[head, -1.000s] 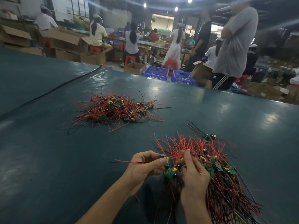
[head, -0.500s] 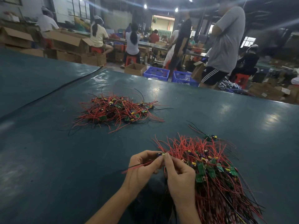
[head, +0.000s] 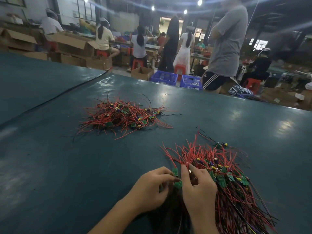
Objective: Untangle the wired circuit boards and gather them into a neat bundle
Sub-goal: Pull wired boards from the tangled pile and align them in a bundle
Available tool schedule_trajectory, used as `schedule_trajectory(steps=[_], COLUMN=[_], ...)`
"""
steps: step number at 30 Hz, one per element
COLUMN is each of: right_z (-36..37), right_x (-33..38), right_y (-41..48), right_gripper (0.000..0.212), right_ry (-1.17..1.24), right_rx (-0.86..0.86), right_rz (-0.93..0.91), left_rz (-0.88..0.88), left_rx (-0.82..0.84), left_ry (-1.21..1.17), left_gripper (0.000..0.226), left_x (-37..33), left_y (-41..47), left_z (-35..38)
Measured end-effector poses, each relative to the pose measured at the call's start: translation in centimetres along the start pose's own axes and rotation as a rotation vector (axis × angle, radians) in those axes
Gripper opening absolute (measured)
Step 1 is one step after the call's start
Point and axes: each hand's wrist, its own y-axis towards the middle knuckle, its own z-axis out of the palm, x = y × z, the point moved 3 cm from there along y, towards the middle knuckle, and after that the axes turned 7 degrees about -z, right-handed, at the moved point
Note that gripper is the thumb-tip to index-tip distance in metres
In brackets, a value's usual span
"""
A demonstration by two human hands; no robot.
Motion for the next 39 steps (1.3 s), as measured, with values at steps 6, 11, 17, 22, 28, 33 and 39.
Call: schedule_trajectory(steps=[6,11,17,22,28,33,39], right_z=[0.2,1.0,2.7,3.2,3.3,3.4,3.4], right_x=[0.3,0.1,1.0,0.7,0.7,0.6,0.5], right_y=[-0.6,-0.7,-1.4,-1.5,-1.4,-1.5,-1.4], right_gripper=[0.052,0.047,0.027,0.027,0.03,0.032,0.033], right_ry=[-0.423,-0.384,-0.168,-0.157,-0.15,-0.196,-0.218], right_rx=[0.163,0.264,0.268,0.319,0.299,0.32,0.334], right_rz=[0.048,0.013,-0.215,-0.255,-0.243,-0.256,-0.247], left_rz=[-0.088,-0.162,-0.314,-0.517,-0.762,-0.893,-0.932], left_rx=[-0.082,-0.148,-0.493,-0.532,-0.28,0.0,0.047], left_ry=[-0.024,-0.011,0.122,0.328,0.607,0.678,0.684], left_gripper=[0.024,0.022,0.022,0.035,0.055,0.059,0.066], left_x=[1.0,1.7,4.3,8.2,12.1,13.5,13.9], left_y=[0.3,0.3,2.5,6.6,11.5,13.0,13.2], left_z=[-0.7,-1.3,-5.3,-10.3,-14.7,-14.8,-15.1])
